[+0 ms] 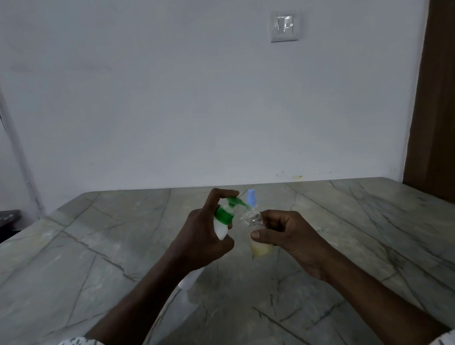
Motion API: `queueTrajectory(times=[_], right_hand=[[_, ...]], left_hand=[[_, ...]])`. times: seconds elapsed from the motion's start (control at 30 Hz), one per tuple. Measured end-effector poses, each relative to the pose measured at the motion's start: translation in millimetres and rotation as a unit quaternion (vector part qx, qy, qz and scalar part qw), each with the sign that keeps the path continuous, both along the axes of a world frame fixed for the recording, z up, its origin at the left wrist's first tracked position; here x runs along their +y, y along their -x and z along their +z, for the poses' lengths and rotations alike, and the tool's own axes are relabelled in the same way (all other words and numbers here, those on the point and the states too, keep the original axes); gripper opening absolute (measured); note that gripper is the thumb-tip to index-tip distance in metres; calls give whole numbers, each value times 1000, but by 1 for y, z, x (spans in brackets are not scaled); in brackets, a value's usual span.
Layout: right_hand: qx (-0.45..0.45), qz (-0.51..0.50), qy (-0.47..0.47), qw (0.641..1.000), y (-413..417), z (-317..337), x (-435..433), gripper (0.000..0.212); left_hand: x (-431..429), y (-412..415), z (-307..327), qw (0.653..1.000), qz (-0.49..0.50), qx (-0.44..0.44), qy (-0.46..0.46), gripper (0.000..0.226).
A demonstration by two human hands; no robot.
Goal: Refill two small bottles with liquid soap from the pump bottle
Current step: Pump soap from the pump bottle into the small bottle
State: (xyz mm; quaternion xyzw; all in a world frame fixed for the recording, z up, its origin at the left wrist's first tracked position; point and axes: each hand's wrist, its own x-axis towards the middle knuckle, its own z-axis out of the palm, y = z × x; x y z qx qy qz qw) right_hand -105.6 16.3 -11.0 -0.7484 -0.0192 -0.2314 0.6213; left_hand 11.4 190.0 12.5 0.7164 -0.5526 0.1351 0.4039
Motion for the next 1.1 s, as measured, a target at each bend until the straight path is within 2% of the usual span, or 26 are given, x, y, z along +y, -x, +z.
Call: queueTrajectory(times=[0.47, 0.83, 1.1], right_hand=[[22, 4, 4, 1000, 0, -1, 2, 27], [3, -2, -6, 1000, 0, 1, 2, 26], [16, -2, 0, 1000, 0, -1, 3, 28]], left_hand=[[-1, -1, 0, 1000, 4, -2, 1, 65], [0, 0, 0, 1000, 0, 1, 0, 78], [-2, -1, -2, 1000, 9, -6, 7, 66]])
